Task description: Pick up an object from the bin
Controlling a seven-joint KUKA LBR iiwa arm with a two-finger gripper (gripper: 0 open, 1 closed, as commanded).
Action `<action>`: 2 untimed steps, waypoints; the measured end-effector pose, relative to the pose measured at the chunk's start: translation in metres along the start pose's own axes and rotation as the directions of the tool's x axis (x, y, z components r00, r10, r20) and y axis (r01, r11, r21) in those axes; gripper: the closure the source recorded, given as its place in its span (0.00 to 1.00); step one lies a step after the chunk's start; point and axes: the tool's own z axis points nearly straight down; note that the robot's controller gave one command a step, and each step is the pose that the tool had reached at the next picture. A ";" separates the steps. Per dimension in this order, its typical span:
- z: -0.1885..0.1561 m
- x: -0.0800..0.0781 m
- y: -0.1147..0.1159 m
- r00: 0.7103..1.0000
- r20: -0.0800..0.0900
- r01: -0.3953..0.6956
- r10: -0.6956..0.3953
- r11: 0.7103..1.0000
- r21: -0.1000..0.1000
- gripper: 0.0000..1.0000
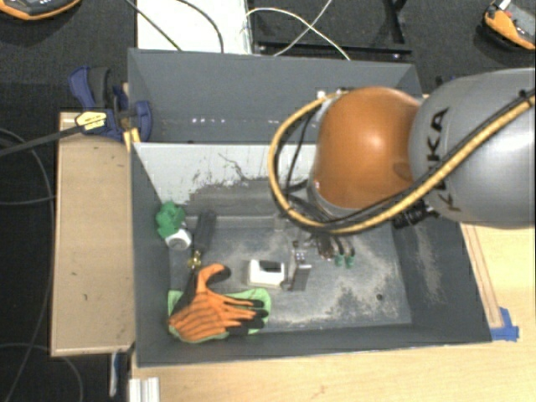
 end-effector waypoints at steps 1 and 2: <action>0.111 0.020 0.060 0.956 -0.003 0.295 -0.295 0.956 -0.002 0.00; 0.063 0.024 0.066 0.966 0.003 0.259 -0.259 0.966 -0.001 0.00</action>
Offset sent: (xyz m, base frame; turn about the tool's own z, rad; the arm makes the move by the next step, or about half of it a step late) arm -0.0248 0.0655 -0.0641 -0.2627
